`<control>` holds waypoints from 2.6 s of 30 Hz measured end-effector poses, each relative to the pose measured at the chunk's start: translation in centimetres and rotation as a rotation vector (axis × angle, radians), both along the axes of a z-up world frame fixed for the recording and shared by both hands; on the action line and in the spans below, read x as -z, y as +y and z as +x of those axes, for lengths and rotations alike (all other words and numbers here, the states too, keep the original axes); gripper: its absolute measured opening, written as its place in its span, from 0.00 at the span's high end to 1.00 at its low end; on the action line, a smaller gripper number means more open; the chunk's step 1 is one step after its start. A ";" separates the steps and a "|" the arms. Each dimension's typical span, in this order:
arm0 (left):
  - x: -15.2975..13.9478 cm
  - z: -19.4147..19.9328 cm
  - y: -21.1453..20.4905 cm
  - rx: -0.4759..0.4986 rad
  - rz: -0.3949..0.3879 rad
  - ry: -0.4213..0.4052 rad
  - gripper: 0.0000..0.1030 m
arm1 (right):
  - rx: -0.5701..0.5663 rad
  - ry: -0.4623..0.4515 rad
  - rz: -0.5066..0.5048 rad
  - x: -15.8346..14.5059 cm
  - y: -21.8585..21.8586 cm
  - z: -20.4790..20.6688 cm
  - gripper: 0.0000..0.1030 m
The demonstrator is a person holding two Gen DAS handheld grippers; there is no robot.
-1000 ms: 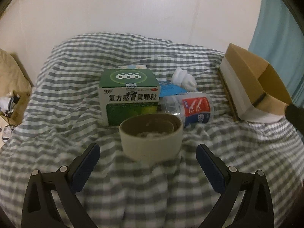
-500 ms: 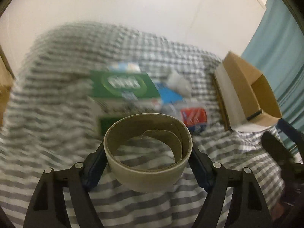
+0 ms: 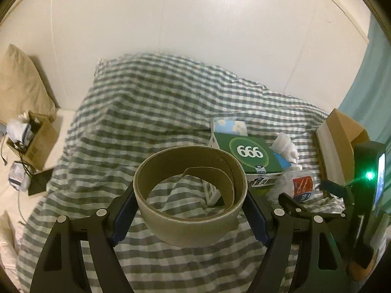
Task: Organize objects
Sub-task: 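Grasp the beige tape roll with the left tool while the right tool grasps the floss jar, then drop the tape roll and floss jar into the cardboard box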
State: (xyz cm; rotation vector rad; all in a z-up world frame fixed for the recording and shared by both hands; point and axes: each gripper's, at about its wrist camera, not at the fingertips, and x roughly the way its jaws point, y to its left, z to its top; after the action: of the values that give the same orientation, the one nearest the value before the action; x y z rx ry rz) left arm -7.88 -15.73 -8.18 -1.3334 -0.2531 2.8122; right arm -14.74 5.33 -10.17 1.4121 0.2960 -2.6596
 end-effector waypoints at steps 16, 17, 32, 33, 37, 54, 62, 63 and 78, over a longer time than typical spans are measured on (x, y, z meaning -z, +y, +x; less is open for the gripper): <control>-1.7 1.6 3.8 0.066 -0.040 0.026 0.21 | 0.021 -0.038 -0.037 0.5 1.1 -0.2 0.14; -2.5 2.0 4.4 0.081 -0.050 0.041 0.21 | 0.015 -0.027 -0.036 -0.2 1.2 0.3 0.14; -14.9 6.6 15.2 0.297 -0.118 0.258 0.21 | -0.056 0.386 0.027 -20.8 10.3 10.6 0.15; -15.7 6.5 16.4 0.323 -0.110 0.275 0.21 | -0.055 0.402 0.044 -21.7 11.0 11.0 0.15; -17.2 5.2 20.5 0.383 -0.082 0.298 0.21 | -0.023 0.442 0.056 -24.6 14.7 11.2 0.15; -8.0 -2.4 33.2 0.513 -0.061 0.126 0.21 | 0.116 0.256 -0.088 -17.2 25.5 2.7 0.15; -6.4 -3.2 35.0 0.528 -0.050 0.115 0.19 | 0.150 0.214 -0.134 -15.3 27.1 1.6 0.14; -6.1 -3.2 35.3 0.533 -0.057 0.112 0.19 | 0.152 0.211 -0.142 -15.3 27.4 1.6 0.14; -11.0 -0.1 30.1 0.449 -0.077 0.179 0.00 | 0.238 0.315 -0.209 -19.2 29.3 7.2 0.00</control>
State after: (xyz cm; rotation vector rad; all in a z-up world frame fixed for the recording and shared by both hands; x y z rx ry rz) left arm -8.02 14.33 2.78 -0.9869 0.1437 2.5502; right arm -7.52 34.59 9.02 1.0227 -0.1329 -2.9974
